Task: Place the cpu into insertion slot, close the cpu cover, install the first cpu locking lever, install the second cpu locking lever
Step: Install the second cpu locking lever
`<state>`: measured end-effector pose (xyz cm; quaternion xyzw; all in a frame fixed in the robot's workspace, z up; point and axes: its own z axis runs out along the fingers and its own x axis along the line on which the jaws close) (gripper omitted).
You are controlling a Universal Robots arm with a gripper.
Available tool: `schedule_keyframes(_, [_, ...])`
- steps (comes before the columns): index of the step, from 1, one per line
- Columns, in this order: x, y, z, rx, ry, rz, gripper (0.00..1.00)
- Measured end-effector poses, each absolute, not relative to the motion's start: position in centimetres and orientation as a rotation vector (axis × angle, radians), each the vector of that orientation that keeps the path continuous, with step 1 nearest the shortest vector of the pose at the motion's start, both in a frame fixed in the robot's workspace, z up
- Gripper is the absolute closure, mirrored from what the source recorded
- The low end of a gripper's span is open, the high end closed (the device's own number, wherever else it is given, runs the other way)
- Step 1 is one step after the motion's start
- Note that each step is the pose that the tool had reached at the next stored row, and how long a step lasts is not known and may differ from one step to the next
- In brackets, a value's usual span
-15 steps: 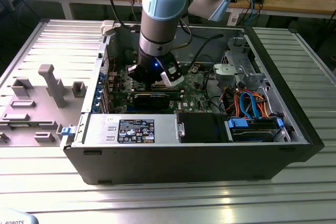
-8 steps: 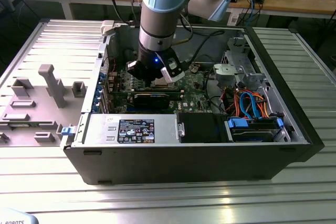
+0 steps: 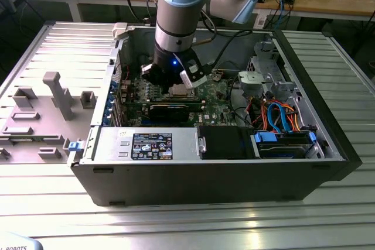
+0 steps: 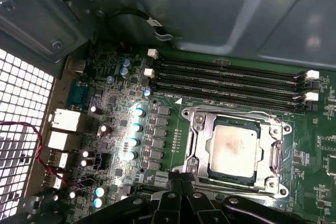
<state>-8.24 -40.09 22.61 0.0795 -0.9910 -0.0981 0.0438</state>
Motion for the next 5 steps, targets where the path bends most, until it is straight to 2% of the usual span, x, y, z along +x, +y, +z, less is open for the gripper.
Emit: schedule_keyframes(5, [-8.24,-40.08,22.62,0.243,-3.029,-0.3,0.89])
